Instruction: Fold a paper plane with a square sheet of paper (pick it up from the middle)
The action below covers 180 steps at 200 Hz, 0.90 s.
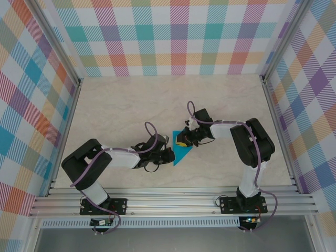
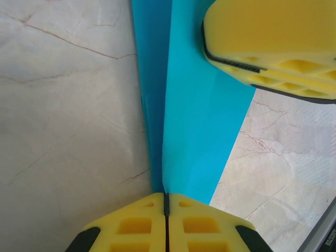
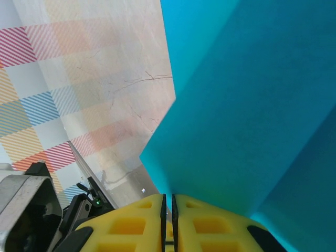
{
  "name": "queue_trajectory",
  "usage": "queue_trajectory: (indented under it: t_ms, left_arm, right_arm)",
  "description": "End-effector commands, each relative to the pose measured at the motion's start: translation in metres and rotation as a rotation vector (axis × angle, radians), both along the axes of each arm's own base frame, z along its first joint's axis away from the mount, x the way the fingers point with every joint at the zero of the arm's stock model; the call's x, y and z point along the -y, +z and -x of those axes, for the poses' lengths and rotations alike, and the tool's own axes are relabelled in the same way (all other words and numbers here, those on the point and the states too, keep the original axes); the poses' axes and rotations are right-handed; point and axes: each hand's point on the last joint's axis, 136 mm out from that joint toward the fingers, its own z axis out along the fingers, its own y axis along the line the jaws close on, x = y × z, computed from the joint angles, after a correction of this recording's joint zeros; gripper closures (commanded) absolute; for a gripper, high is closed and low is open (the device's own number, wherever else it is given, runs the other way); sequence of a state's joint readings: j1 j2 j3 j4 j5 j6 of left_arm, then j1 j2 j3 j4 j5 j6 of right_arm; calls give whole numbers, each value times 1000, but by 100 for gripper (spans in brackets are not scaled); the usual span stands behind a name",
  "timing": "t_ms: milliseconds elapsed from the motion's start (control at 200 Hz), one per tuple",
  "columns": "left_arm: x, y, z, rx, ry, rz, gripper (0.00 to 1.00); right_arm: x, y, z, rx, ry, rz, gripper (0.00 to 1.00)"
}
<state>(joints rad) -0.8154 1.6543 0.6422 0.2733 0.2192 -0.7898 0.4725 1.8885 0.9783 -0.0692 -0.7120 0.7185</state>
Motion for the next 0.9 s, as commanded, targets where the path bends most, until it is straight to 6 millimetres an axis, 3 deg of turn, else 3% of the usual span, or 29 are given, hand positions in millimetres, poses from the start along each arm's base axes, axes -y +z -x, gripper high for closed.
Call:
queue_trajectory:
  t_ms: [0,895]
  left_arm:
    - [-3,-7,-2,-11,5,-11,93]
    - [-5,-4,1,-6,-20,-28,91]
  right_arm:
    - [-4,0,-2,-1,19,-11,86]
    - [15,-40,7,-86,-13,139,86]
